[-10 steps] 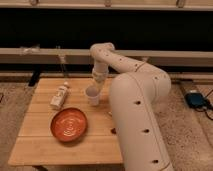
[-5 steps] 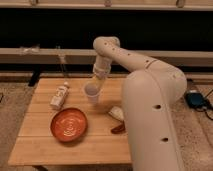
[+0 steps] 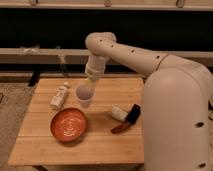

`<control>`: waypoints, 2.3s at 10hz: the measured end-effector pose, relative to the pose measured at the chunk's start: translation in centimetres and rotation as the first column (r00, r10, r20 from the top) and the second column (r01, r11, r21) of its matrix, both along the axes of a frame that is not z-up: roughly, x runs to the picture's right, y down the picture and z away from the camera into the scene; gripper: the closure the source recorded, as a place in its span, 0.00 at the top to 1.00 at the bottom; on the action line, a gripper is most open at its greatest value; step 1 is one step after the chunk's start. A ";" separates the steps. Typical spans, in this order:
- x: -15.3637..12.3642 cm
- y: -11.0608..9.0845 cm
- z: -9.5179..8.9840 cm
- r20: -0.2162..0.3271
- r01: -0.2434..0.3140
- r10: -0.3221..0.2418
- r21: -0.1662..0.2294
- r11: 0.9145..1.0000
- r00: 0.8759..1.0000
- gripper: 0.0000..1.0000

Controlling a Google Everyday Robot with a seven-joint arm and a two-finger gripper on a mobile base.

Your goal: Place the ceramic cup in the ceramic bowl

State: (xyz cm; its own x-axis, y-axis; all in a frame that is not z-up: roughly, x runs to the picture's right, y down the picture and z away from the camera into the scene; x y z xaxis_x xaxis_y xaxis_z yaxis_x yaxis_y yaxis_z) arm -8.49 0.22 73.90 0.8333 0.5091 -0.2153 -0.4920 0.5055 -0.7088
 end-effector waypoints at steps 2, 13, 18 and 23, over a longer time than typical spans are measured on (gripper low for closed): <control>-3.3 1.8 -2.0 0.066 0.095 -0.097 0.034 0.995 0.993 0.00; -10.5 9.4 -0.6 0.174 0.327 -0.330 0.047 0.944 0.928 0.75; -12.3 10.8 0.1 0.203 0.335 -0.337 0.043 0.941 0.919 0.80; -13.3 11.2 1.1 0.191 0.354 -0.353 0.032 0.935 0.916 0.80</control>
